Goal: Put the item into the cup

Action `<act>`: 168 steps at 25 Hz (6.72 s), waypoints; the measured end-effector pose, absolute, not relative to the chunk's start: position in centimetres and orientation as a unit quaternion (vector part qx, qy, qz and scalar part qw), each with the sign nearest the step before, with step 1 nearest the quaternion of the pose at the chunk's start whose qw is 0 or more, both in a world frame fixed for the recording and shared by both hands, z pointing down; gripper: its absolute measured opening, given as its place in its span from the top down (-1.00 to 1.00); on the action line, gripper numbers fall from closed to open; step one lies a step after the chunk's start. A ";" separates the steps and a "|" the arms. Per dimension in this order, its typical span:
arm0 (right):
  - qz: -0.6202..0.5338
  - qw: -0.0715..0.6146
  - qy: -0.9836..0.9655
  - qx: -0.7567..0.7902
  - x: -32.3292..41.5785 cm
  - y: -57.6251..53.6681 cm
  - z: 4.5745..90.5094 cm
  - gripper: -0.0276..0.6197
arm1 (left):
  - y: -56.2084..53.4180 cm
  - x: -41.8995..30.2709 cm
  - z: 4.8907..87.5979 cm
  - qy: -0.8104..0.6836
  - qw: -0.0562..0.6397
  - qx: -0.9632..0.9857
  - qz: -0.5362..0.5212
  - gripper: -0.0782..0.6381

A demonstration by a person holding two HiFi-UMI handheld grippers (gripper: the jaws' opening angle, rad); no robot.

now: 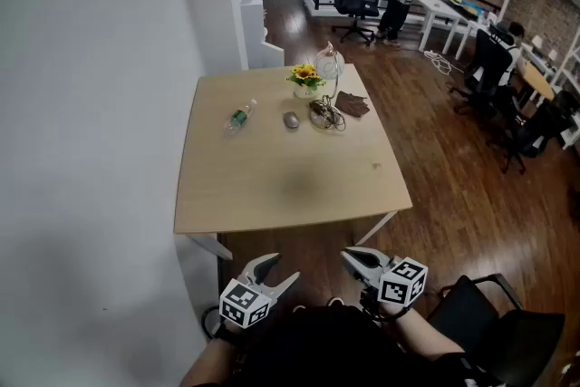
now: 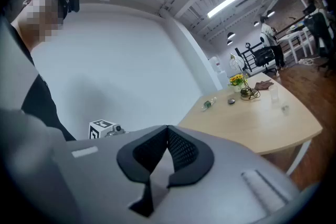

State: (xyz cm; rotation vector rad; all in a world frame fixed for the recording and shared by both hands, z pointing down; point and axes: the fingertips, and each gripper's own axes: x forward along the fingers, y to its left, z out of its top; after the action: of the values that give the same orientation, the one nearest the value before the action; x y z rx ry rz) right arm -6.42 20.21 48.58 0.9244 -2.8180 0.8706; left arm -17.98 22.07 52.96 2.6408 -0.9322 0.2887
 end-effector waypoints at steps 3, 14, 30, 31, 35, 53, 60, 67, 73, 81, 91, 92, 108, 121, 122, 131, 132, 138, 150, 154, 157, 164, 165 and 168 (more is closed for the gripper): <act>0.278 0.021 -0.913 0.296 -6.1 20.0 48.6 0.89 | 21.9 -17.8 52.8 -0.329 0.161 0.925 0.100 0.10; 0.279 0.016 -0.914 0.292 -6.2 18.7 48.6 0.89 | 20.5 -17.5 52.3 -0.332 0.158 0.925 0.098 0.10; 0.300 0.018 -0.916 0.265 -4.0 6.8 50.5 0.89 | 9.2 -15.3 54.0 -0.358 0.175 0.910 0.112 0.10; 0.303 0.021 -0.916 0.263 -3.6 5.6 50.7 0.89 | 8.0 -14.9 54.1 -0.361 0.174 0.910 0.111 0.10; 0.307 0.025 -0.919 0.247 -2.5 0.4 51.0 0.89 | 2.9 -12.9 53.7 -0.364 0.175 0.908 0.112 0.10; 0.334 0.043 -0.922 0.192 2.6 -12.9 52.8 0.89 | -11.2 -6.0 53.8 -0.383 0.184 0.894 0.141 0.10; 0.327 0.051 -0.920 0.210 3.0 -15.0 53.2 0.89 | -13.2 -5.1 54.7 -0.359 0.188 0.902 0.147 0.10; 0.311 0.056 -0.914 0.256 5.0 -17.2 53.7 0.89 | -14.9 -3.7 54.6 -0.329 0.179 0.915 0.150 0.10; 0.292 0.083 -0.905 0.297 8.0 -19.0 55.9 0.83 | -15.1 -2.8 55.8 -0.307 0.186 0.919 0.162 0.10; 0.193 0.261 -0.873 0.364 13.9 -20.7 63.5 0.72 | -16.2 -1.6 57.9 -0.286 0.202 0.920 0.179 0.10; 0.156 0.427 -0.821 0.345 17.5 -20.9 74.0 0.59 | -16.1 -0.7 59.9 -0.262 0.197 0.919 0.219 0.10; 0.154 0.438 -0.816 0.344 17.6 -21.0 74.8 0.59 | -16.2 -0.8 60.0 -0.263 0.199 0.918 0.220 0.10; 0.205 0.469 -0.776 0.369 19.1 -22.4 79.8 0.89 | -16.7 -2.4 59.9 -0.279 0.200 0.911 0.227 0.10; 0.211 0.472 -0.771 0.371 19.7 -23.1 79.9 0.57 | -16.2 -3.1 59.7 -0.285 0.200 0.910 0.224 0.10; 0.221 0.471 -0.771 0.369 19.5 -23.0 80.2 0.58 | -16.1 -3.3 59.8 -0.286 0.200 0.910 0.224 0.10; 0.234 0.430 -0.780 0.389 18.6 -24.1 78.3 0.89 | -16.2 -4.6 60.1 -0.303 0.208 0.904 0.218 0.10; 0.226 0.423 -0.784 0.394 18.4 -24.8 77.4 0.89 | -16.3 -4.6 60.1 -0.304 0.209 0.904 0.215 0.10; 0.173 0.380 -0.803 0.426 17.9 -31.7 70.7 0.89 | -16.7 -4.8 59.7 -0.313 0.206 0.904 0.206 0.10; 0.178 0.459 -0.784 0.379 16.8 -37.4 73.5 0.89 | -16.6 -6.2 60.3 -0.334 0.220 0.893 0.207 0.10; 0.190 0.495 -0.766 0.363 16.9 -37.0 75.5 0.89 | -16.5 -6.6 60.5 -0.342 0.228 0.888 0.209 0.10; 0.198 0.507 -0.760 0.356 17.1 -37.1 76.4 0.89 | -16.6 -6.6 60.5 -0.346 0.228 0.886 0.209 0.10; 0.193 0.508 -0.762 0.352 17.4 -37.4 76.9 0.68 | -16.5 -6.3 60.6 -0.352 0.229 0.883 0.211 0.10; 0.188 0.507 -0.762 0.355 17.5 -37.4 76.9 0.65 | -16.5 -6.3 60.6 -0.352 0.229 0.882 0.212 0.10; 0.176 0.504 -0.765 0.360 17.8 -37.7 76.4 0.63 | -16.5 -6.0 60.6 -0.353 0.228 0.882 0.214 0.10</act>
State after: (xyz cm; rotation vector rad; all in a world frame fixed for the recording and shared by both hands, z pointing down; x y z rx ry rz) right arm 17.79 -37.72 76.44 0.8689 -1.8481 0.4247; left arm -5.95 -16.46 60.60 2.4288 -0.9737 0.5890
